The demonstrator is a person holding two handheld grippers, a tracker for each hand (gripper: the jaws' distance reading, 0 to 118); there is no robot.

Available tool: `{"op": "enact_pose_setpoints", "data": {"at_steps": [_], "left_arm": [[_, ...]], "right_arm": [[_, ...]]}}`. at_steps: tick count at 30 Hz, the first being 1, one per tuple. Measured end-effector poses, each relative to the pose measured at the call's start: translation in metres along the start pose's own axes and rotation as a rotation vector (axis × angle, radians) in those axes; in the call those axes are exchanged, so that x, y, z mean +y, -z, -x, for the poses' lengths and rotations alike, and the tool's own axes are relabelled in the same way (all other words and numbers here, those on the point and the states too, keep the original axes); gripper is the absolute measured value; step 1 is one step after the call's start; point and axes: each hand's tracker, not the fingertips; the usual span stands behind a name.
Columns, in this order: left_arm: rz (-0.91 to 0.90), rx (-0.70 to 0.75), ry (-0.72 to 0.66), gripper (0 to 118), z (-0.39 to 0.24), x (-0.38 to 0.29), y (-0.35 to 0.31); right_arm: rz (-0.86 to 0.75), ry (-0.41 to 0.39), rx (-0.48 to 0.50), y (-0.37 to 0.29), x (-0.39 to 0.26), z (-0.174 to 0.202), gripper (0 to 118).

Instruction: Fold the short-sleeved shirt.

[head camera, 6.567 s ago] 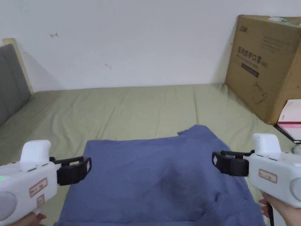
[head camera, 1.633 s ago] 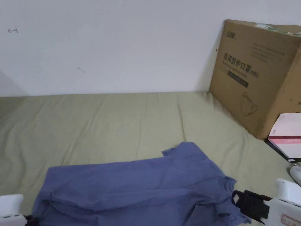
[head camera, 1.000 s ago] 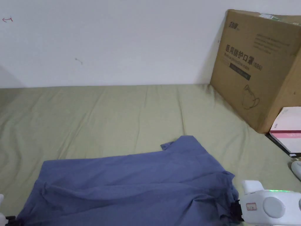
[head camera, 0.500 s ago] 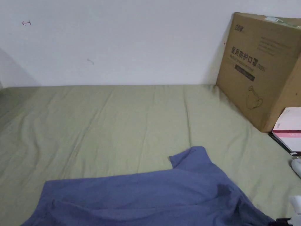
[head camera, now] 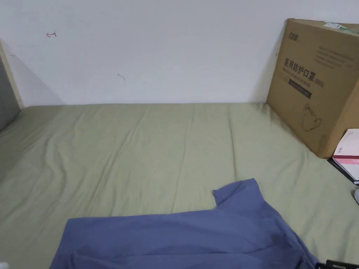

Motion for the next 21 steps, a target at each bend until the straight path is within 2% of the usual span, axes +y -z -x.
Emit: {"op": "enact_pose_setpoints", "data": {"at_steps": [4, 7, 8, 9, 10, 11, 12, 13, 14, 15, 17, 19, 21], "left_arm": [[-0.183, -0.1, -0.068, 115, -0.03, 0.046, -0.027], [-0.29, -0.135, -0.02, 112, -0.057, 0.084, -0.04], [-0.328, -0.15, 0.011, 105, -0.07, 0.092, -0.044], [-0.377, -0.16, 0.039, 92, -0.081, 0.104, -0.048], [-0.408, -0.167, 0.062, 68, -0.089, 0.114, -0.049], [-0.435, -0.159, 0.097, 17, -0.097, 0.126, -0.049], [-0.448, -0.127, 0.126, 0, -0.108, 0.133, -0.047], [-0.443, -0.093, 0.149, 0, -0.113, 0.142, -0.043], [-0.458, -0.056, 0.161, 0, -0.114, 0.151, -0.041], [-0.446, -0.088, 0.145, 0, -0.108, 0.162, -0.038], [-0.388, -0.102, 0.101, 0, -0.092, 0.179, -0.018], [-0.185, -0.021, 0.064, 0, -0.068, 0.204, 0.013], [0.025, -0.01, 0.035, 0, -0.04, 0.216, 0.057]], "right_arm": [[-0.143, 0.026, 0.1, -0.021, 0.033, 0.043, 118], [-0.216, 0.013, 0.159, -0.03, 0.056, 0.084, 117], [-0.255, 0.007, 0.192, -0.03, 0.065, 0.098, 115], [-0.298, 0.0, 0.233, -0.032, 0.074, 0.115, 110], [-0.339, -0.005, 0.266, -0.03, 0.082, 0.126, 94], [-0.373, -0.024, 0.288, -0.028, 0.092, 0.139, 49], [-0.401, -0.052, 0.289, -0.025, 0.104, 0.153, 9], [-0.413, -0.08, 0.274, -0.022, 0.113, 0.164, 1], [-0.421, -0.094, 0.25, -0.018, 0.123, 0.174, 1], [-0.431, -0.087, 0.26, -0.015, 0.131, 0.181, 1], [-0.427, -0.066, 0.32, -0.011, 0.145, 0.187, 1], [-0.435, -0.063, 0.319, -0.006, 0.155, 0.192, 1], [-0.423, -0.085, 0.319, 0.0, 0.159, 0.196, 1]]}}
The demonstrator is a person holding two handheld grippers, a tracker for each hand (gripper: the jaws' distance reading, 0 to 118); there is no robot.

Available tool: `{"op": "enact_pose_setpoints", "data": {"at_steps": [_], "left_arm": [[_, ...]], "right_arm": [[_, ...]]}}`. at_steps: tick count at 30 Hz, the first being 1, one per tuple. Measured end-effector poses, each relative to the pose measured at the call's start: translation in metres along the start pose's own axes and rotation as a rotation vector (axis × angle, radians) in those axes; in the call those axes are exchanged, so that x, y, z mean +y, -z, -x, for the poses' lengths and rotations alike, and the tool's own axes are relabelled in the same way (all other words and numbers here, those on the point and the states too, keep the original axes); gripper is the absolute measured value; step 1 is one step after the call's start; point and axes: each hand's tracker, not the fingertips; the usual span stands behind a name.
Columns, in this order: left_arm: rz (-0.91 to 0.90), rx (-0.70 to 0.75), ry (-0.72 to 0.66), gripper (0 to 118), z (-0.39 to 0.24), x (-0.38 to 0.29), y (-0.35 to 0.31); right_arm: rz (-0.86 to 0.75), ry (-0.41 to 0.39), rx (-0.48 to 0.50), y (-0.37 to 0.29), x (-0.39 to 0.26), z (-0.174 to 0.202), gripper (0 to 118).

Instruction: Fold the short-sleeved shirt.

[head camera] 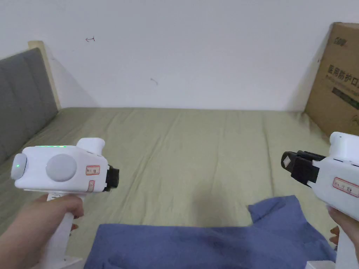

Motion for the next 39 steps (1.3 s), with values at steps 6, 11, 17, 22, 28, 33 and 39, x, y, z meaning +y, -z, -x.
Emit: {"op": "enact_pose_setpoints", "data": {"at_steps": [6, 11, 17, 22, 28, 33, 39], "left_arm": [[0.256, 0.037, -0.113, 59, 0.071, -0.022, 0.115], [0.309, 0.086, -0.096, 109, 0.095, -0.048, 0.181], [0.242, 0.098, 0.114, 102, 0.06, -0.079, 0.184], [0.1, -0.024, 0.235, 1, 0.029, -0.089, 0.127], [-0.085, -0.053, 0.044, 1, 0.042, -0.061, 0.065], [-0.096, -0.061, 0.061, 1, 0.032, -0.06, 0.037], [-0.036, -0.044, 0.087, 1, 0.035, -0.067, 0.053]], "right_arm": [[0.133, -0.05, -0.021, 0.03, -0.025, -0.011, 1], [0.213, -0.023, -0.051, 0.043, -0.051, -0.03, 1], [0.265, 0.02, -0.106, 0.049, -0.065, -0.059, 1], [0.291, 0.022, -0.148, 0.058, -0.071, -0.086, 1], [0.404, 0.064, -0.206, 0.113, -0.072, -0.15, 108], [0.539, 0.13, -0.325, 0.177, -0.076, -0.196, 117], [0.816, 0.023, -0.414, 0.222, -0.111, -0.214, 98]]}}
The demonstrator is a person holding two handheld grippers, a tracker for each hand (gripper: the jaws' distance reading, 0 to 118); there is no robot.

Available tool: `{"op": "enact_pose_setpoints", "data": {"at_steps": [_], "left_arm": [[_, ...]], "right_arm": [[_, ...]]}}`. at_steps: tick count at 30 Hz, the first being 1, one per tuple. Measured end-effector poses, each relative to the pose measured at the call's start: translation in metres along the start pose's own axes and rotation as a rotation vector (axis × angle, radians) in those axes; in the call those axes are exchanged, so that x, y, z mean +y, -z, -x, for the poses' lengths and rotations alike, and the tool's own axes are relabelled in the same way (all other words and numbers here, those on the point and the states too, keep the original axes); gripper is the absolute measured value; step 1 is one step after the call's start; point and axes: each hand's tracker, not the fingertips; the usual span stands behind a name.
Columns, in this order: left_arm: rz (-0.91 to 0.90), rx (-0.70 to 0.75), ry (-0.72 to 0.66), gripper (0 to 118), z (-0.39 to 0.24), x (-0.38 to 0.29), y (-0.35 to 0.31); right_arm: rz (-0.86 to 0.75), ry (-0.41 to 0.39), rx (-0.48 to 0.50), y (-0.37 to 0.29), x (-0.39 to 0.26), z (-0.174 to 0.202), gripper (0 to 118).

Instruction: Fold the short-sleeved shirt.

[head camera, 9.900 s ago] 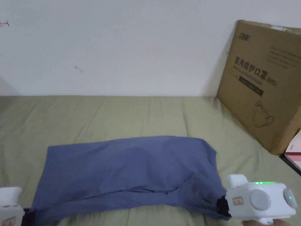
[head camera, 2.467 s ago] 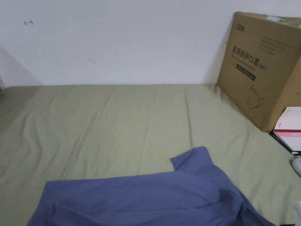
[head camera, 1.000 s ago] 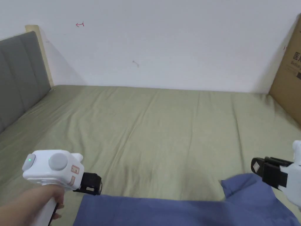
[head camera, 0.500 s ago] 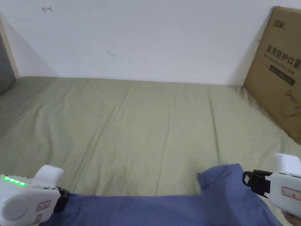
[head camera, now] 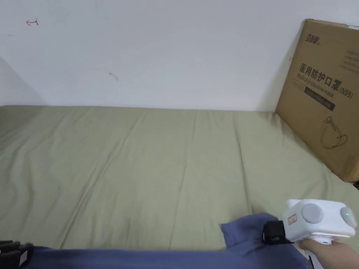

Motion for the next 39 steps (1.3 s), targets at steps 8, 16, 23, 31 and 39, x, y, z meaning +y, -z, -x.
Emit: {"op": "enact_pose_setpoints", "data": {"at_steps": [8, 16, 23, 31, 39], "left_arm": [[0.031, -0.01, -0.045, 1, 0.006, -0.006, 0.019], [-0.089, 0.021, -0.104, 1, 0.007, 0.014, 0.018], [-0.199, -0.026, -0.09, 1, -0.002, 0.027, -0.016], [-0.012, -0.131, -0.003, 1, 0.004, -0.028, -0.049], [0.113, -0.131, -0.007, 29, 0.003, -0.104, -0.057]], "right_arm": [[-0.165, -0.117, 0.135, -0.036, -0.022, 0.026, 0], [-0.398, -0.023, 0.08, -0.105, -0.014, 0.011, 0], [-0.512, 0.051, 0.118, -0.164, -0.043, -0.014, 0], [-0.393, 0.099, 0.173, -0.198, -0.189, -0.036, 0], [-0.191, 0.076, 0.117, -0.154, -0.275, -0.031, 10]]}}
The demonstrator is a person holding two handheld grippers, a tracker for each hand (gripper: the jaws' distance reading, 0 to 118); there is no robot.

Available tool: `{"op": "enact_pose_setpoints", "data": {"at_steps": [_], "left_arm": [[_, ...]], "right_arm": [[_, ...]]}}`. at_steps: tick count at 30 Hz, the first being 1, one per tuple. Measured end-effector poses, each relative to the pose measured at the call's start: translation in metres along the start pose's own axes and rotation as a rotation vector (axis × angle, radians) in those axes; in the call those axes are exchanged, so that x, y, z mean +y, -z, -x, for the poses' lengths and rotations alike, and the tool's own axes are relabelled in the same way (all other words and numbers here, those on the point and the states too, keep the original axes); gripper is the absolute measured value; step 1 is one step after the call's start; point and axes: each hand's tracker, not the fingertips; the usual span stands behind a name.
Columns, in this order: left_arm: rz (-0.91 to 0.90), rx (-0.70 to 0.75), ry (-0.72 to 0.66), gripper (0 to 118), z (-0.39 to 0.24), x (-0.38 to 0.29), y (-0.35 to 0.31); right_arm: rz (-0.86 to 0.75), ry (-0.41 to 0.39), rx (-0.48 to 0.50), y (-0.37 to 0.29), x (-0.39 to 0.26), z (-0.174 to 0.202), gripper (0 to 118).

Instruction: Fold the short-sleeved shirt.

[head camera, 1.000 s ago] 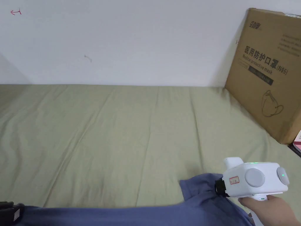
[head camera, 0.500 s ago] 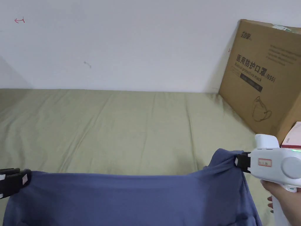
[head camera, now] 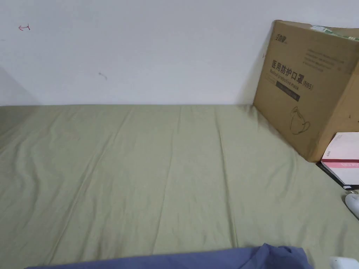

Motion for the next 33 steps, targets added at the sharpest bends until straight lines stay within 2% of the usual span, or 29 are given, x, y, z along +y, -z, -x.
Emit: {"op": "enact_pose_setpoints", "data": {"at_steps": [1, 2, 3, 4, 5, 6, 10, 14, 16, 17, 18, 19, 20, 21, 24, 28, 33], "left_arm": [[0.005, 0.024, 0.012, 46, 0.001, -0.004, 0.001], [0.001, 0.041, 0.018, 82, 0.0, -0.007, -0.001], [-0.003, 0.051, 0.016, 108, -0.002, -0.006, -0.005], [-0.006, 0.053, 0.018, 118, -0.004, -0.005, -0.008], [-0.026, 0.059, 0.023, 114, -0.009, 0.0, -0.014], [-0.121, 0.039, 0.025, 113, -0.014, 0.004, -0.026], [-0.282, 0.039, 0.023, 114, -0.045, 0.036, -0.061], [-0.521, 0.087, 0.002, 114, -0.088, 0.054, -0.093], [-0.654, 0.143, 0.011, 109, -0.111, 0.053, -0.103], [-0.72, 0.151, 0.023, 93, -0.118, 0.052, -0.105], [-0.768, 0.156, 0.037, 70, -0.127, 0.051, -0.105], [-0.8, 0.173, 0.052, 38, -0.134, 0.05, -0.104], [-0.828, 0.216, 0.074, 0, -0.143, 0.05, -0.101], [-0.836, 0.27, 0.07, 0, -0.156, 0.049, -0.099], [-0.801, 0.204, 0.019, 0, -0.161, 0.047, -0.089], [-0.775, 0.233, 0.039, 0, -0.164, 0.044, -0.083], [-0.75, 0.248, -0.004, 0, -0.147, 0.047, -0.08]], "right_arm": [[-0.008, -0.003, -0.015, -0.001, -0.001, 0.003, 19], [-0.02, -0.006, -0.024, -0.003, -0.001, 0.005, 47], [-0.028, -0.009, -0.021, -0.007, 0.004, 0.009, 77], [-0.039, -0.012, -0.015, -0.011, 0.007, 0.012, 103], [-0.085, -0.018, -0.006, -0.019, 0.013, 0.019, 118], [-0.144, -0.041, 0.004, -0.031, 0.021, 0.026, 118], [-0.392, -0.154, 0.073, -0.079, 0.048, 0.065, 118], [-0.593, -0.173, 0.148, -0.119, 0.057, 0.111, 118], [-0.702, -0.175, 0.185, -0.128, 0.053, 0.129, 117], [-0.745, -0.17, 0.184, -0.131, 0.05, 0.138, 112], [-0.763, -0.17, 0.2, -0.132, 0.05, 0.147, 98], [-0.771, -0.17, 0.209, -0.132, 0.051, 0.154, 64], [-0.763, -0.173, 0.191, -0.128, 0.053, 0.162, 3], [-0.707, -0.175, 0.16, -0.122, 0.057, 0.168, 0], [-0.703, -0.147, 0.204, -0.111, 0.065, 0.176, 0], [-0.784, -0.114, 0.111, -0.112, 0.07, 0.18, 0], [-0.751, -0.051, 0.092, -0.106, 0.086, 0.174, 0]]}}
